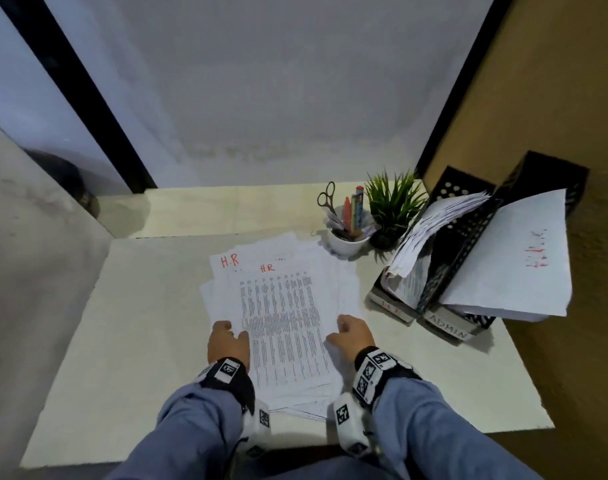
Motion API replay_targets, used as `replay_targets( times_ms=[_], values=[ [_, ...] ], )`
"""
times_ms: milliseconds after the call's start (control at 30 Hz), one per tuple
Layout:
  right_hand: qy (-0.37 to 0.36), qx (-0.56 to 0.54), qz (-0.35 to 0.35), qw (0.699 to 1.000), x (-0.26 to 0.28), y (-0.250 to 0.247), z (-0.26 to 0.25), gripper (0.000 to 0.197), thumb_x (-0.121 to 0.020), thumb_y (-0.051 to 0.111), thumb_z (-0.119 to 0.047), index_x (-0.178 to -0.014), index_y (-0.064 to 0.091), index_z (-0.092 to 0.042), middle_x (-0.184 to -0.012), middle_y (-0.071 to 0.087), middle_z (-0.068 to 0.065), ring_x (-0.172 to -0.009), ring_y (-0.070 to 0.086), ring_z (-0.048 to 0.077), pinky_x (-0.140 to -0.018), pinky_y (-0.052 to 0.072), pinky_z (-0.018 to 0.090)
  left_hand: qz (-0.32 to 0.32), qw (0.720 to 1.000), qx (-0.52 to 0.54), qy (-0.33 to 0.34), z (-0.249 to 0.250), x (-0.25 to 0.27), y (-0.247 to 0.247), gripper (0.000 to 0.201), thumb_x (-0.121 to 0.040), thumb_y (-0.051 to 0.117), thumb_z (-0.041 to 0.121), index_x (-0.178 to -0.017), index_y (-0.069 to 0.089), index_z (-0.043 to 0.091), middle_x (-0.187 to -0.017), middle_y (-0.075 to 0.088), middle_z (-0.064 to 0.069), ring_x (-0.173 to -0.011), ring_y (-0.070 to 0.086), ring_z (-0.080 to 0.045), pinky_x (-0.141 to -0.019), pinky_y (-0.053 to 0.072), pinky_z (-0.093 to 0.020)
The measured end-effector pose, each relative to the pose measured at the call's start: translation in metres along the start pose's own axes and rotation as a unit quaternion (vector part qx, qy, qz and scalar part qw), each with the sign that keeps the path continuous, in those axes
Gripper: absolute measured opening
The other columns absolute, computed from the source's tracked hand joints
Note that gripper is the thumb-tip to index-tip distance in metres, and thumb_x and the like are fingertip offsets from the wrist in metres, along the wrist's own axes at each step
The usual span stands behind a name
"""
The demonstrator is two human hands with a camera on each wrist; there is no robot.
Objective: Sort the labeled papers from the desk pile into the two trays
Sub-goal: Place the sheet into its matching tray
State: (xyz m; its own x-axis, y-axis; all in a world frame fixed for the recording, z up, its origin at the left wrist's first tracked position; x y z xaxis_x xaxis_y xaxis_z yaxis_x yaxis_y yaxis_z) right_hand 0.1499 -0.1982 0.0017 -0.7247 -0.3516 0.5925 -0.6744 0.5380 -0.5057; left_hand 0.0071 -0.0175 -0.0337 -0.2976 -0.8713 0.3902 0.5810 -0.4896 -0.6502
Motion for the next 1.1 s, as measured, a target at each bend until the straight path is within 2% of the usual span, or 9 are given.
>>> replay_targets(
  times_ms=[100,233,333,467,633,733,833,933,1100],
  values=[
    [0.022,-0.050,-0.002,0.999,-0.002,0.005,0.003,0.024,-0.079,0.060,0.004,-0.103,0.057,0.002,-0.100,0.059,0.012,-0.086,0.056,0.021,-0.080,0.040,0.024,-0.012,0.999,0.000,0.046,0.001,0.001,-0.001,0.021,-0.091,0.054,0.013,-0.110,0.061,0.006,-0.107,0.065,-0.016,-0.088,0.059,-0.029,-0.077,0.044,-0.031],
    [0.051,-0.122,0.001,0.991,-0.002,0.004,0.005,0.062,-0.082,0.063,0.005,-0.140,0.040,0.000,-0.143,0.044,0.013,-0.128,0.046,0.026,-0.095,0.036,0.023,-0.002,0.994,0.078,0.080,-0.002,0.003,-0.005,0.012,-0.090,0.057,0.013,-0.083,0.067,0.012,-0.066,0.059,-0.007,-0.062,0.051,-0.025,-0.060,0.041,-0.029],
    [0.050,-0.157,0.009,0.986,-0.007,0.003,0.007,0.057,-0.078,0.069,0.004,-0.131,0.050,0.001,-0.132,0.053,0.012,-0.122,0.050,0.027,-0.100,0.039,0.030,-0.037,0.986,0.146,0.069,-0.010,0.000,-0.006,0.017,-0.084,0.065,0.012,-0.069,0.065,0.019,-0.061,0.058,-0.006,-0.058,0.049,-0.022,-0.061,0.042,-0.029],
    [0.014,-0.186,0.039,0.982,-0.007,0.001,0.002,0.035,-0.067,0.078,-0.005,-0.059,0.045,-0.014,-0.060,0.043,0.002,-0.059,0.042,0.019,-0.063,0.039,0.028,-0.071,0.971,0.223,0.039,-0.015,-0.002,-0.007,0.012,-0.073,0.077,0.012,-0.068,0.066,0.012,-0.064,0.059,-0.008,-0.062,0.050,-0.019,-0.065,0.042,-0.033],
    [0.011,-0.251,0.067,0.966,-0.011,0.005,0.003,0.019,-0.067,0.072,-0.006,-0.080,0.065,0.006,-0.081,0.069,0.023,-0.079,0.067,0.035,-0.081,0.053,0.045,-0.036,0.970,0.240,0.017,-0.012,0.004,-0.011,0.043,-0.075,0.079,0.021,-0.058,0.044,0.001,-0.055,0.042,-0.005,-0.053,0.034,-0.017,-0.057,0.030,-0.027],
    [0.037,-0.289,0.080,0.953,-0.006,-0.005,0.005,0.026,-0.072,0.060,0.011,-0.056,0.065,-0.008,-0.075,0.057,0.011,-0.076,0.054,0.027,-0.082,0.047,0.038,0.020,0.982,0.188,-0.002,-0.016,-0.002,-0.016,0.055,-0.083,0.071,0.021,-0.056,0.023,0.016,-0.057,0.021,-0.001,-0.056,0.020,-0.018,-0.056,0.017,-0.028],
    [0.054,-0.364,0.106,0.924,0.000,-0.019,0.016,0.042,-0.071,0.041,0.024,-0.054,0.067,-0.006,-0.080,0.057,0.003,-0.086,0.052,0.027,-0.077,0.046,0.029,0.040,0.989,0.139,-0.026,-0.019,-0.009,-0.023,0.026,-0.084,0.069,0.025,-0.077,0.054,0.005,-0.073,0.051,-0.012,-0.071,0.050,-0.031,-0.067,0.039,-0.034],
    [0.058,-0.445,0.111,0.887,0.000,-0.020,0.024,0.050,-0.060,0.031,0.030,-0.036,0.059,-0.003,-0.045,0.056,0.009,-0.059,0.050,0.025,-0.050,0.044,0.020,0.045,0.990,0.127,-0.038,-0.015,-0.010,-0.027,0.037,-0.085,0.069,0.024,-0.110,0.058,-0.001,-0.101,0.060,-0.015,-0.097,0.058,-0.033,-0.085,0.043,-0.034],
    [0.062,-0.431,0.113,0.893,-0.011,-0.010,0.026,0.047,-0.061,0.036,0.027,-0.037,0.059,-0.005,-0.041,0.054,0.007,-0.055,0.048,0.025,-0.056,0.041,0.027,0.075,0.987,0.143,-0.016,-0.009,-0.008,-0.028,0.020,-0.079,0.073,0.019,-0.088,0.062,0.004,-0.071,0.054,-0.006,-0.067,0.051,-0.027,-0.072,0.050,-0.038]
  ],
)
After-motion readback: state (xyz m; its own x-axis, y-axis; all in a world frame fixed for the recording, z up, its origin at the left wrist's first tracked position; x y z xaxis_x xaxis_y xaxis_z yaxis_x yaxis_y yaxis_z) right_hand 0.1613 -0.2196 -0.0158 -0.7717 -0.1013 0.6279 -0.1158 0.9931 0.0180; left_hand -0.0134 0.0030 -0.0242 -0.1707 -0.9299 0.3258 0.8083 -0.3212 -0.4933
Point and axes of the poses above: each hand's wrist, its own x-axis away from the middle knuckle, its own y-axis out of the palm, z = x × y, the point moved 2 cm from there along -x, towards the middle knuckle
